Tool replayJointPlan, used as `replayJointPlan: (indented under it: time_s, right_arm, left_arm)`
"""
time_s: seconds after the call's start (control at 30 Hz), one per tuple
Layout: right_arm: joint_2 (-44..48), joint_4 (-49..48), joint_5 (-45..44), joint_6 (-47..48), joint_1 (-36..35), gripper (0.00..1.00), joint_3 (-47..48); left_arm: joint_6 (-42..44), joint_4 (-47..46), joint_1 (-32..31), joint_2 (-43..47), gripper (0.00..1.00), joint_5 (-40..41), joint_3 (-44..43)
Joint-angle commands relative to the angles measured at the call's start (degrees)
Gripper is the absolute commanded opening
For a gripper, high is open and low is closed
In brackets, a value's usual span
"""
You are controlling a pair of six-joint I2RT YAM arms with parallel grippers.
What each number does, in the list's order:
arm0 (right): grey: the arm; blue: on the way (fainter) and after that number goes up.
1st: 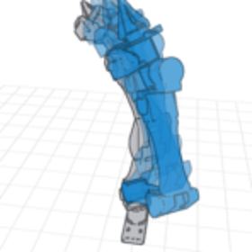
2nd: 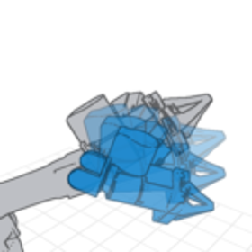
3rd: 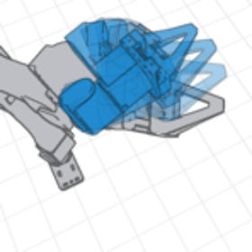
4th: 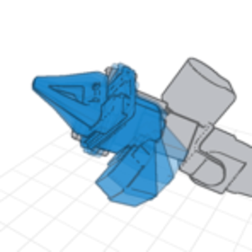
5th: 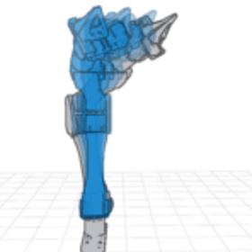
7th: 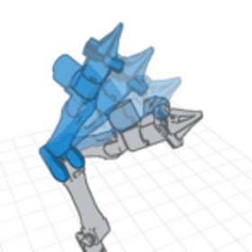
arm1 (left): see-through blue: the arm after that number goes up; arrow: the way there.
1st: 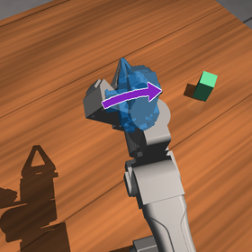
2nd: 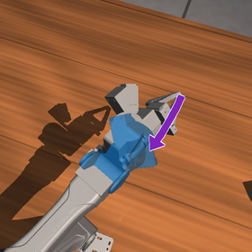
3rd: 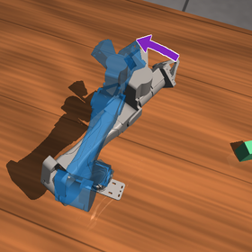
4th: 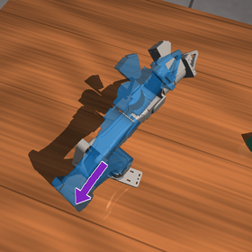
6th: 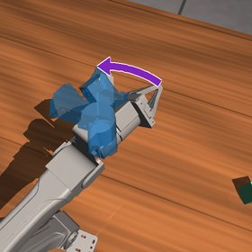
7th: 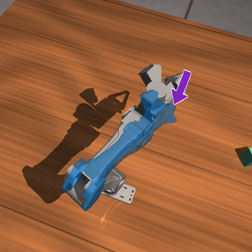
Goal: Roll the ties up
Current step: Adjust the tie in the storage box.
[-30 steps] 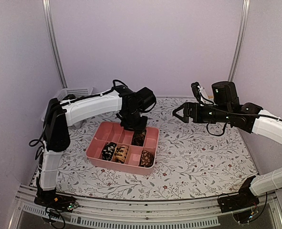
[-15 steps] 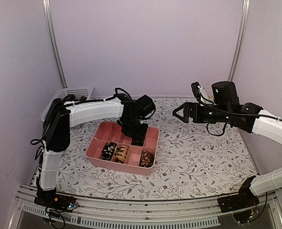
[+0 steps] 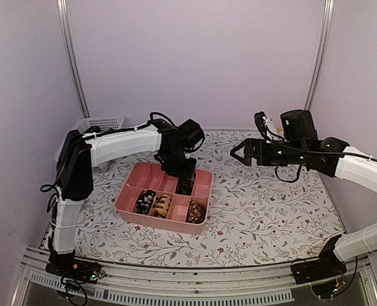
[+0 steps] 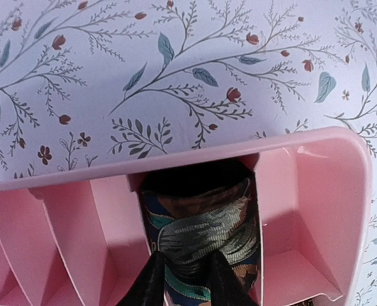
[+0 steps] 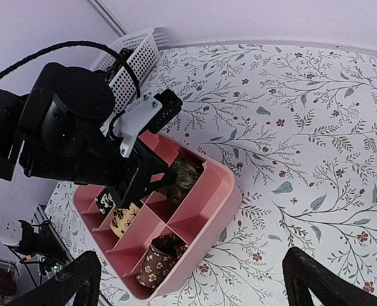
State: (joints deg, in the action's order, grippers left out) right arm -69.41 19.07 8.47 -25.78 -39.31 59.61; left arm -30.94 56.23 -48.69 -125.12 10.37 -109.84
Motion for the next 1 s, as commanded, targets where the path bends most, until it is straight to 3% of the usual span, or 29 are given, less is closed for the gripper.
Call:
replayJointPlan:
  time_s: [0.0,0.4,0.63,0.73,0.87,0.9,0.97]
  right_arm:
    - [-2.1,0.1,-0.5,0.5,0.1,1.00,0.0]
    - [-3.9,-0.4,0.0,0.6,0.1,1.00,-0.5]
    - [-4.6,-0.8,1.5,1.0,0.1,1.00,-1.7]
    - [-5.1,-1.8,4.4,1.4,-0.3,1.00,-3.6]
    - [-8.0,-3.2,4.5,2.4,-2.7,1.00,-5.7]
    - [-9.1,-3.6,4.5,2.6,-3.4,1.00,-6.0]
    - [-11.3,-4.4,4.3,2.8,-4.4,1.00,-6.3]
  left_arm:
    - [1.9,-1.5,1.4,1.7,0.22,-0.2,-1.5]
    - [2.9,-3.6,1.2,-2.5,0.18,-3.2,2.3]
    - [3.4,-4.3,1.3,0.1,0.20,-2.4,1.8]
    - [4.3,-3.5,1.3,3.0,0.38,-0.7,-3.2]
    - [6.1,-1.1,1.6,6.5,0.77,1.3,-11.7]
    - [6.6,-1.2,1.6,7.7,0.95,1.5,-11.9]
    - [7.4,-2.2,1.7,10.9,1.00,2.6,-10.1]
